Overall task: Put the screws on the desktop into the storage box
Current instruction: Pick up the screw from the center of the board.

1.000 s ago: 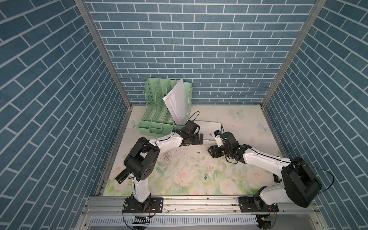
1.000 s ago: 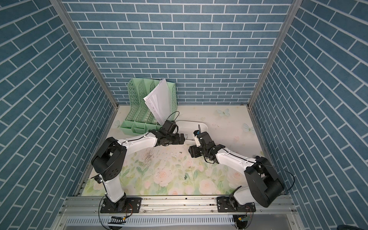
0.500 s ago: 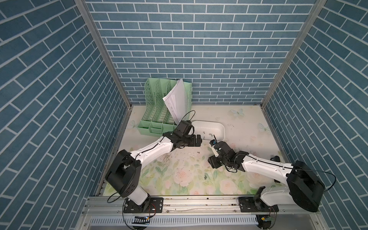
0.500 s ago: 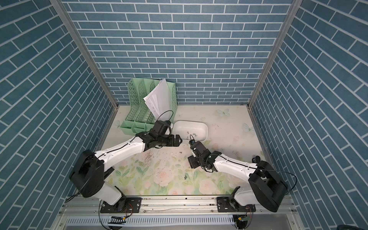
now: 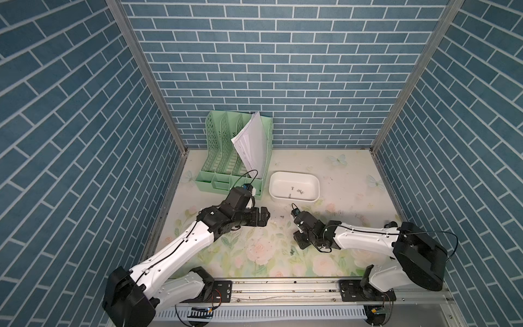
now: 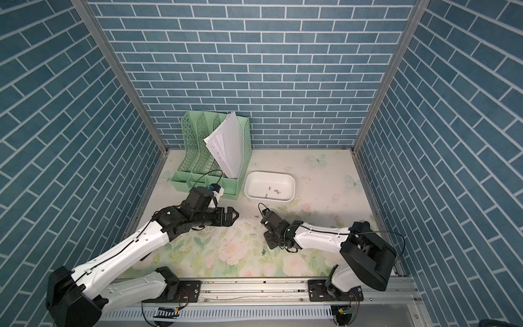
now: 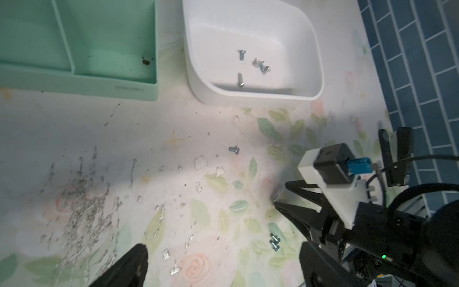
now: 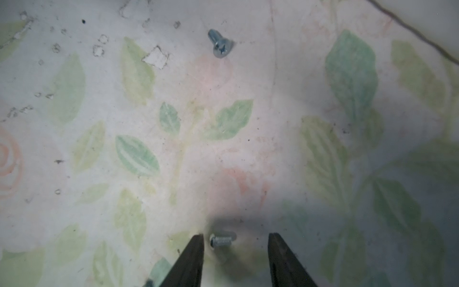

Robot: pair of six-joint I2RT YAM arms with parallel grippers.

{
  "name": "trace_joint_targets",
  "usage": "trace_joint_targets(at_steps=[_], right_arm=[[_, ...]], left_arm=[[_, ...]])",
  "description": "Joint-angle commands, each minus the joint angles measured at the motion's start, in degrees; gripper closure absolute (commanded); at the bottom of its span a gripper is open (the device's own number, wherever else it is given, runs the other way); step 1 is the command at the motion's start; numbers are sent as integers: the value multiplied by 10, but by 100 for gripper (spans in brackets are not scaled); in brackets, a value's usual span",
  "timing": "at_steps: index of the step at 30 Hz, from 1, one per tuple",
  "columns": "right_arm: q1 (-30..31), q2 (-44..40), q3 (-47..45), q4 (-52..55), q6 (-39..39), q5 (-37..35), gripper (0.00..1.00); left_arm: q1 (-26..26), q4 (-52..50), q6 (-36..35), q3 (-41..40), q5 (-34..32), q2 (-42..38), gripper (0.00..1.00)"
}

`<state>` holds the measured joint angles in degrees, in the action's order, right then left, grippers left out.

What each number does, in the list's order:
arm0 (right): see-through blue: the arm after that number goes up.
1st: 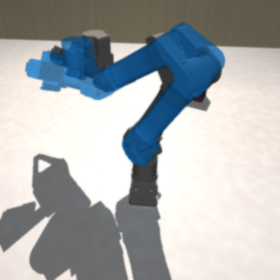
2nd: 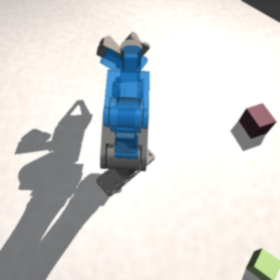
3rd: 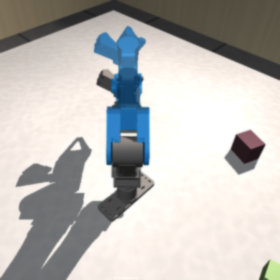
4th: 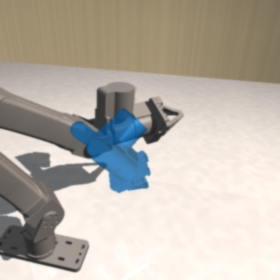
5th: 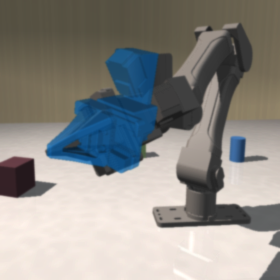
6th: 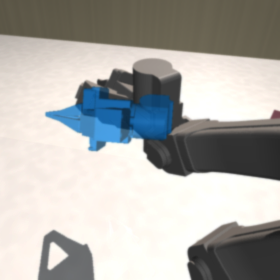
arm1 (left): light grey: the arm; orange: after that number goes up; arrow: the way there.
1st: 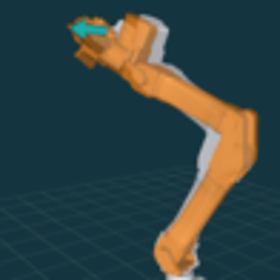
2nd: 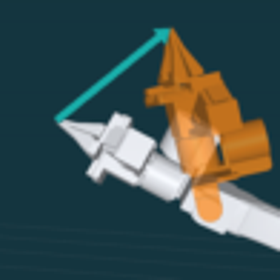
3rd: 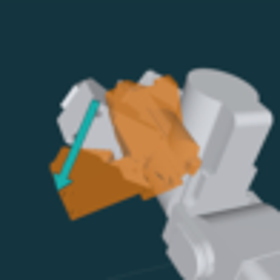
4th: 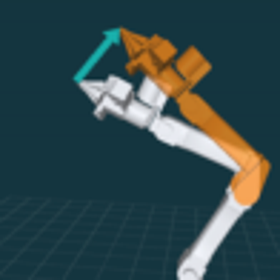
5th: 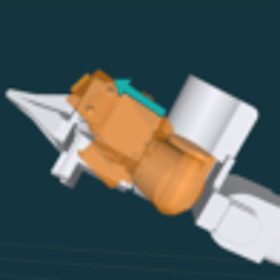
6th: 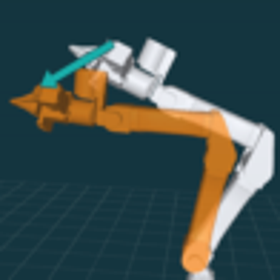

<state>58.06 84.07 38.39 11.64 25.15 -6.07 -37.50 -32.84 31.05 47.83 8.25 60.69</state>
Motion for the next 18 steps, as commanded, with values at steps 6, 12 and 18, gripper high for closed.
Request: trace_joint_targets(at_steps=[6, 12, 18], right_arm=[[14, 19, 1, -6, 28, -16, 58], [14, 30, -2, -17, 29, -14, 62], [17, 40, -2, -26, 32, -10, 65]], left_arm=[[3, -42, 7, -65, -38, -40, 0], [3, -40, 0, -72, -43, -47, 0], [3, -37, -8, -79, -38, -47, 0]])
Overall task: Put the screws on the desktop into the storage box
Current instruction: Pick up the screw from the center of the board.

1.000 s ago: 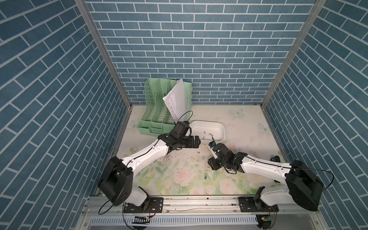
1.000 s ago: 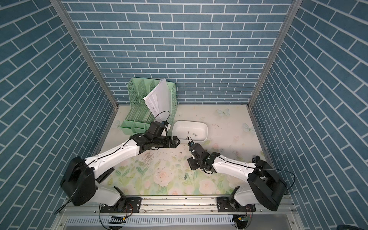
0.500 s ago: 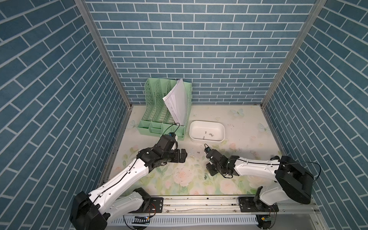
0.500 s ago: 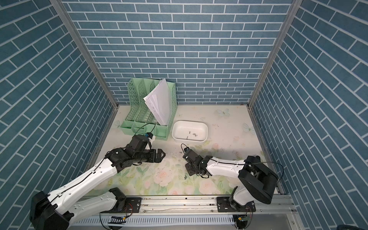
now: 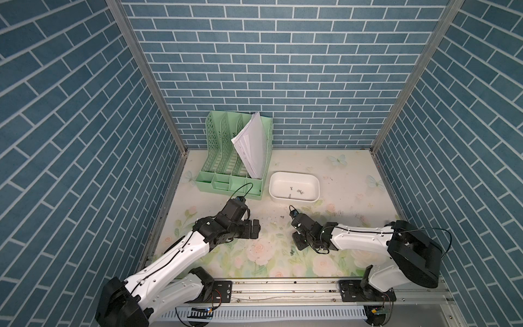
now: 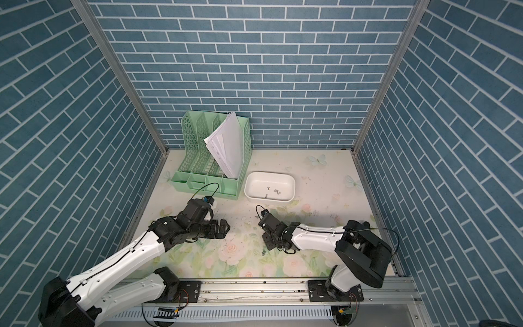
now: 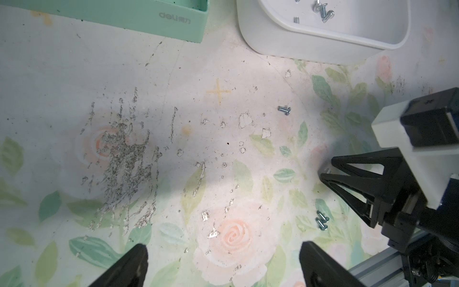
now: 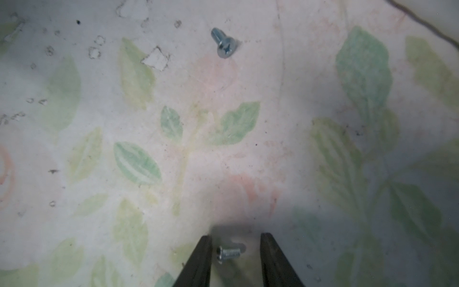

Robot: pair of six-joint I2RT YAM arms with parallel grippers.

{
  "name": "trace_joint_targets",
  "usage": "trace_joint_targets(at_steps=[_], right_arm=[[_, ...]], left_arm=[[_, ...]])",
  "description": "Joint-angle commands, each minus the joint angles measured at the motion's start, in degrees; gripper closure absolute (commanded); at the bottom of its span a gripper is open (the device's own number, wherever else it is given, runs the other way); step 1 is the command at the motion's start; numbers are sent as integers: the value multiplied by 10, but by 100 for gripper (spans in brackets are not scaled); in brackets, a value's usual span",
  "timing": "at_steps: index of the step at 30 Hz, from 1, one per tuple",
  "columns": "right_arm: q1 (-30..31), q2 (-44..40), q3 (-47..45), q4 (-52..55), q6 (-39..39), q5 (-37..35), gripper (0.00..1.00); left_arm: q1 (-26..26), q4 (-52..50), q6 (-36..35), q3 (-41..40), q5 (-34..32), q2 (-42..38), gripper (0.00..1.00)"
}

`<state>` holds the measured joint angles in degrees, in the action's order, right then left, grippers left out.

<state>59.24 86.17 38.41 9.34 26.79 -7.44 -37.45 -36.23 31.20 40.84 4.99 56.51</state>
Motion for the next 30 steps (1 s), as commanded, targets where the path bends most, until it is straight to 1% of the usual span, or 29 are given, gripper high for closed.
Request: trace_joint_targets(at_steps=[1, 9, 19, 30], right_arm=[[6, 20, 0, -4, 15, 3, 66], [10, 18, 2, 6, 16, 0, 72], [15, 8, -5, 16, 26, -6, 74], [18, 0, -13, 20, 33, -7, 72]], left_arm=[[3, -2, -9, -9, -5, -5, 0], [3, 1, -11, -10, -1, -8, 0], [3, 3, -12, -11, 0, -5, 0], [3, 4, -12, -12, 1, -4, 0]])
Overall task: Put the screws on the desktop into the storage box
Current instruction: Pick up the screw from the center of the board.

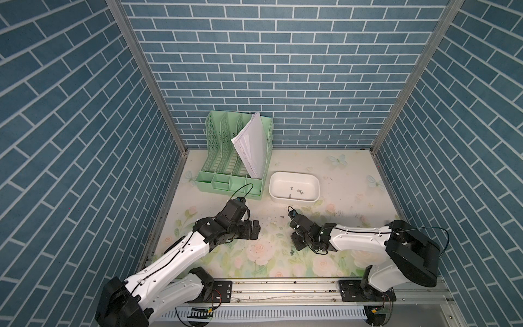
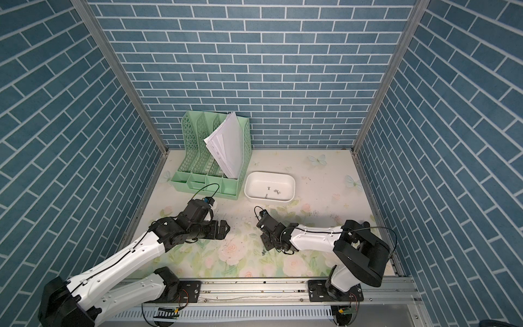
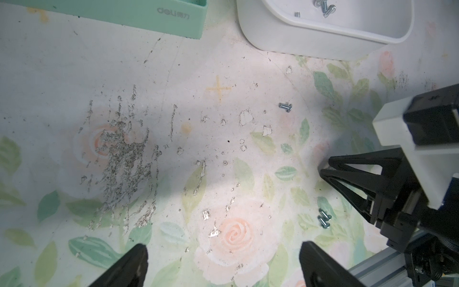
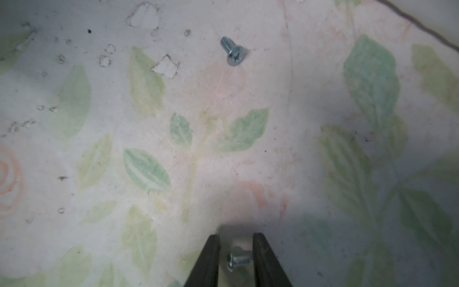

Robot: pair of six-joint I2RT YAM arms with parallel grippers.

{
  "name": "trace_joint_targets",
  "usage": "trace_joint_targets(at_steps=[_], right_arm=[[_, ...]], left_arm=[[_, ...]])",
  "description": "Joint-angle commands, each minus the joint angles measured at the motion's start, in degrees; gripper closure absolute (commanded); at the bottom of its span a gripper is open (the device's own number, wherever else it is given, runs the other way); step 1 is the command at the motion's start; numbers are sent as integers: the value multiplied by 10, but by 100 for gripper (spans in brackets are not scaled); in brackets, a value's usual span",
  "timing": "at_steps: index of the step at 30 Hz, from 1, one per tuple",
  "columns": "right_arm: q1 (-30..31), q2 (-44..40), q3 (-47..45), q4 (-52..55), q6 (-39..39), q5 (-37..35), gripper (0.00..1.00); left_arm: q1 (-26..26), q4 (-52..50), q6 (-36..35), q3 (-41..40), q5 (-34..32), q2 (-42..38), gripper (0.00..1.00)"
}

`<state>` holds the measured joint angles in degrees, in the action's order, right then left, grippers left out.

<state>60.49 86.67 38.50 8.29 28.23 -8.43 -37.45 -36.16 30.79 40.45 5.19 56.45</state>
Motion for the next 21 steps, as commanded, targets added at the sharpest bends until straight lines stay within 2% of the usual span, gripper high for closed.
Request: trace_joint_targets(at_steps=[1, 11, 21], right_arm=[[6, -5, -14, 31, 18, 3, 72], [7, -11, -16, 35, 20, -1, 79], [7, -20, -12, 44, 18, -7, 82]], left_arm=[[3, 4, -8, -8, -1, -4, 0], [3, 5, -8, -8, -1, -2, 0], [2, 5, -7, -8, -1, -1, 0]])
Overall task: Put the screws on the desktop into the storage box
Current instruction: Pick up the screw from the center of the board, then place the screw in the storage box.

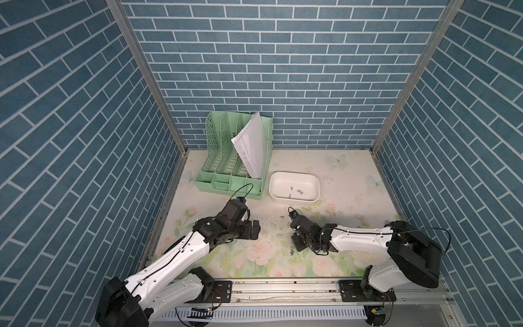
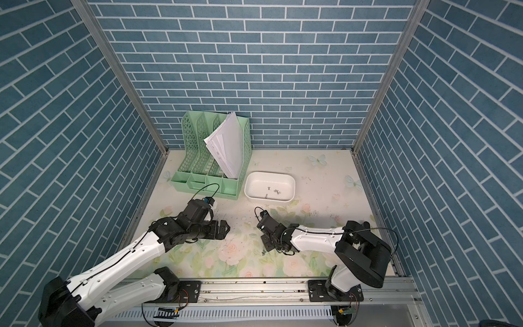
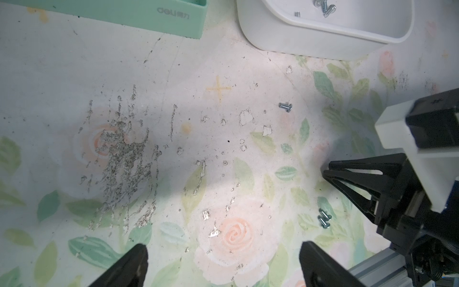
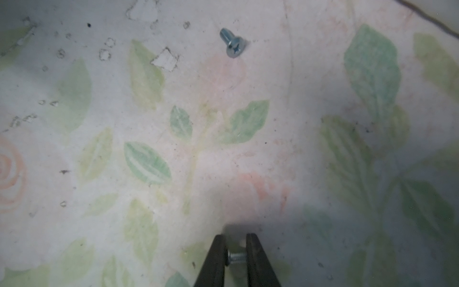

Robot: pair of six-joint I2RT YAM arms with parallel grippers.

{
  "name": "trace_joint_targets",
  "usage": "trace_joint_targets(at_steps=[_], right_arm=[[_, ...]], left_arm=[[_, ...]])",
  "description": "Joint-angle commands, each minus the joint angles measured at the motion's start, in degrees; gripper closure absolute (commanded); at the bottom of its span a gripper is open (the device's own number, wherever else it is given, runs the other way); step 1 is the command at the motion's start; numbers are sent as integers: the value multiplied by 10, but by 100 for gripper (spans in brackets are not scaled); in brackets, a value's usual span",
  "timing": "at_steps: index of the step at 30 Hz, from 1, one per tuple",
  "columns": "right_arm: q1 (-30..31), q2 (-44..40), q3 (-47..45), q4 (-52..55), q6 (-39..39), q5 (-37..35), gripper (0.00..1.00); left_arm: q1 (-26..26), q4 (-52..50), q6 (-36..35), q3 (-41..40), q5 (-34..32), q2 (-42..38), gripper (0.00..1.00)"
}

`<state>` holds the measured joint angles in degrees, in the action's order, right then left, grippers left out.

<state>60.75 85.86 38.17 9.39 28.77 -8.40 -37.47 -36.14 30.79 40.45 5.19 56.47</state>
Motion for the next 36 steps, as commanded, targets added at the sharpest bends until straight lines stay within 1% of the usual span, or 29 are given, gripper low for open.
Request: trace_joint_targets(at_steps=[1, 13, 19, 24, 28, 36], right_arm=[[4, -13, -7, 35, 12, -7, 82], [0, -32, 53, 92, -18, -39, 82], [-22, -38, 93, 118, -48, -52, 82], [-56, -39, 137, 136, -85, -56, 82], [-96, -33, 172, 140, -118, -50, 82], [-174, 24, 255, 125, -183, -19, 83]], left_arm=[[3, 5, -8, -9, -1, 0, 0], [3, 6, -7, -9, 2, 2, 0], [3, 7, -6, -10, 3, 5, 0], [2, 8, -6, -11, 5, 5, 0], [3, 9, -5, -10, 6, 6, 0], [3, 9, -5, -11, 7, 7, 0]])
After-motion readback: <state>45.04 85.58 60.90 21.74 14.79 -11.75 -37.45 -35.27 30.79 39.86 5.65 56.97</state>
